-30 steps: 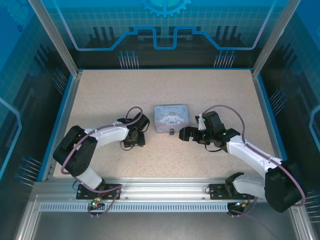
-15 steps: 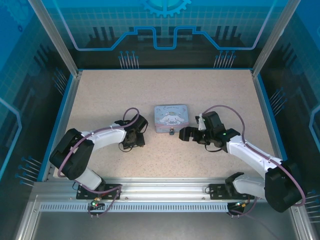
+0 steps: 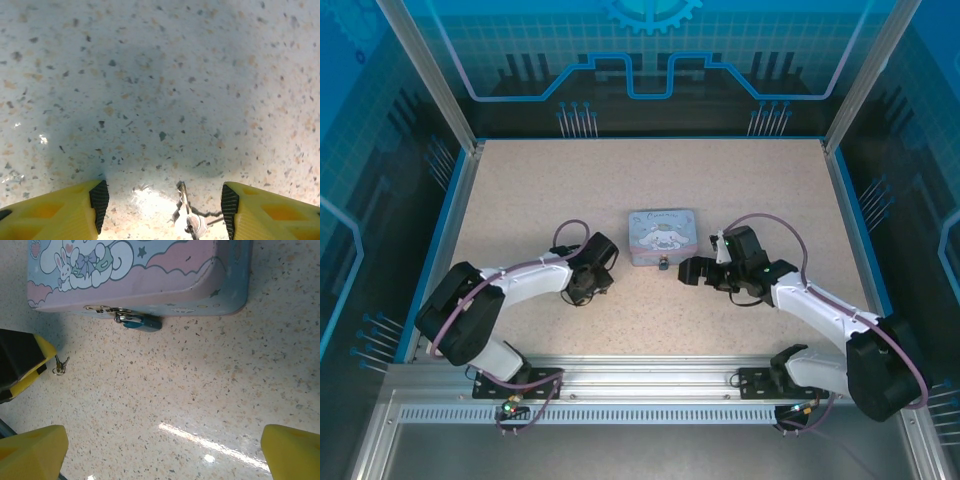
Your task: Unlock the padlock with the key
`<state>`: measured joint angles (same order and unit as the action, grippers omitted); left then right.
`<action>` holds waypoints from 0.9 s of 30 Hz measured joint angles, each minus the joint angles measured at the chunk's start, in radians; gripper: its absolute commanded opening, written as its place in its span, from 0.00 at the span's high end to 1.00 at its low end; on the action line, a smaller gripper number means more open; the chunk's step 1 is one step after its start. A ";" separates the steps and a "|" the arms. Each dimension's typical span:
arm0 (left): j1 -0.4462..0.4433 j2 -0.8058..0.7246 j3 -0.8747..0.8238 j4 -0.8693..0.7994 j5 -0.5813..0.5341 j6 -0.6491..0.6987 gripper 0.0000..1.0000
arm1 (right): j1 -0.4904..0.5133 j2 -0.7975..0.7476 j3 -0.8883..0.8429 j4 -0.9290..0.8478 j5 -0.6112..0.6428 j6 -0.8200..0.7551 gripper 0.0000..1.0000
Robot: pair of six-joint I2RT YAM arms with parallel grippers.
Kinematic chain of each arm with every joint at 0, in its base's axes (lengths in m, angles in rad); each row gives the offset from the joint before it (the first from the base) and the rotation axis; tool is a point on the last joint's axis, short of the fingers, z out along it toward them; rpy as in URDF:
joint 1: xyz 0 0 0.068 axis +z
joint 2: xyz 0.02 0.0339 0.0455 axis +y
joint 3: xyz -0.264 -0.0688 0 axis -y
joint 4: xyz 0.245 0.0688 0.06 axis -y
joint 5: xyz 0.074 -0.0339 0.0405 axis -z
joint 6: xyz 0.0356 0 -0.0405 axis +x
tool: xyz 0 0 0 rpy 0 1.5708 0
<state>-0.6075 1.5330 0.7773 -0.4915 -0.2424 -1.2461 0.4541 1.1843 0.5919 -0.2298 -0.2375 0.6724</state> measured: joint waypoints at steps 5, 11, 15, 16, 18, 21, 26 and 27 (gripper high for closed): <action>-0.048 0.051 0.069 -0.086 -0.008 -0.140 0.47 | -0.011 0.000 -0.015 0.012 -0.005 -0.003 0.00; -0.104 0.127 0.154 -0.169 -0.007 -0.279 0.50 | -0.025 0.000 -0.022 0.023 -0.011 -0.008 0.00; -0.112 0.143 0.157 -0.182 -0.012 -0.336 0.51 | -0.030 0.000 -0.022 0.026 -0.025 -0.018 0.00; -0.112 0.143 0.157 -0.183 -0.013 -0.348 0.51 | -0.032 0.000 -0.022 0.025 -0.027 -0.019 0.00; -0.112 0.143 0.157 -0.183 -0.015 -0.360 0.50 | -0.033 0.000 -0.022 0.024 -0.031 -0.026 0.00; -0.112 0.141 0.157 -0.177 -0.021 -0.356 0.44 | -0.036 0.000 -0.022 0.021 -0.039 -0.042 0.00; -0.114 0.089 0.157 -0.166 -0.059 -0.279 0.26 | -0.019 0.000 -0.007 0.006 -0.062 -0.073 0.00; -0.114 0.066 0.159 -0.163 -0.068 -0.253 0.23 | -0.006 0.000 0.006 -0.002 -0.062 -0.081 0.00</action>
<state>-0.7212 1.5990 0.9363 -0.6548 -0.3107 -1.4994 0.4484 1.1839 0.5980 -0.2321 -0.2993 0.5911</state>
